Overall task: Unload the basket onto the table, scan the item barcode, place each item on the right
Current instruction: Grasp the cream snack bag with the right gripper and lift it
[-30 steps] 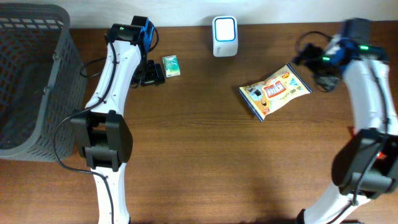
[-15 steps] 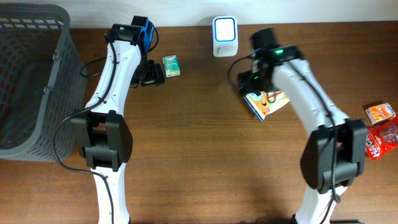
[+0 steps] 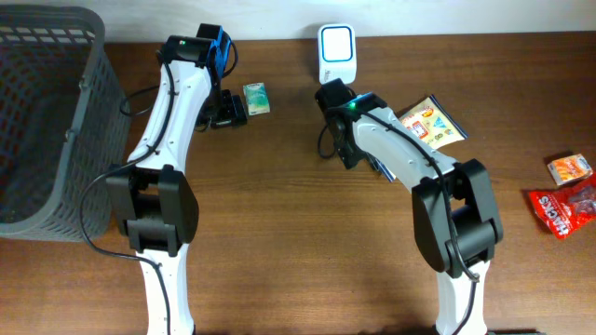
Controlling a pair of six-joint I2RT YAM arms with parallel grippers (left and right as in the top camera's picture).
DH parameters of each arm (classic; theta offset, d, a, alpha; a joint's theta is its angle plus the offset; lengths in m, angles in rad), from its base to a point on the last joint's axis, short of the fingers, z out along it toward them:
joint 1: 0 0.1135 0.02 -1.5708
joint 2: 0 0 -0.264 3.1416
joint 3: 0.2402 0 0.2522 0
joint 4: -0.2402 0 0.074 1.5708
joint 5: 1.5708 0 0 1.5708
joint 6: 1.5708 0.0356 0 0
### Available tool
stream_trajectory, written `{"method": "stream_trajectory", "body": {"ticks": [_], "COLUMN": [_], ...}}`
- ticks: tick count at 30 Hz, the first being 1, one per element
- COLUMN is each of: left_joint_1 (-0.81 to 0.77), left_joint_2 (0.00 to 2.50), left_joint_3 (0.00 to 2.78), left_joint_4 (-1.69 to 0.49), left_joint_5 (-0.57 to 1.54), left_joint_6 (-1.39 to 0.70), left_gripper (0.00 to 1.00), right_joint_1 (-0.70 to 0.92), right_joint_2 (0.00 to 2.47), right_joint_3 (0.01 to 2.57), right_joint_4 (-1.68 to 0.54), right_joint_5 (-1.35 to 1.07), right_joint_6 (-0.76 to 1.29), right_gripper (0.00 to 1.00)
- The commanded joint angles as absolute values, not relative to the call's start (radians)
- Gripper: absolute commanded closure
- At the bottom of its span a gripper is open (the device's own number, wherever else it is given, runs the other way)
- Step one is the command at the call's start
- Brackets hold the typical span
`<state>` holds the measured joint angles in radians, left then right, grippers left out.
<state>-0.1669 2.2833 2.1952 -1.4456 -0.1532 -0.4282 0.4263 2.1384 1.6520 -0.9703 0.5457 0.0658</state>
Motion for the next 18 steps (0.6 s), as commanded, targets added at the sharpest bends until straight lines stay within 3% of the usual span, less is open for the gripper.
{"method": "stream_trajectory", "body": {"ticks": [1,10,15,17,18], "left_joint_1": [-0.164,-0.164,-0.164,-0.164,-0.164], "left_joint_2": [2.276,2.276,2.276,2.276,2.276], "left_joint_3": [2.192,2.192,2.192,2.192,2.192], "left_joint_4": [-1.444,-1.444,-1.444,-1.444,-1.444], "left_joint_5": [-0.146,-0.146,-0.146,-0.146,-0.146], "left_joint_6": [-0.437,-0.437,-0.437,-0.437,-0.437], "left_gripper": [0.01,0.01,0.01,0.01,0.01], "right_joint_1": [0.418,0.386,0.352,0.355,0.360], "right_joint_2": [2.173,2.234,2.234,2.233,2.233], "right_joint_3": [1.650,1.641,1.642,1.657,1.669], "right_joint_4": [-0.935,-0.892,-0.904,-0.931,-0.947], "right_joint_5": [0.614,0.716,0.698,0.664,0.658], "right_joint_6": [0.064,0.090,0.090,0.098,0.116], "right_gripper": [0.01,0.04,0.82,0.96,0.96]}}
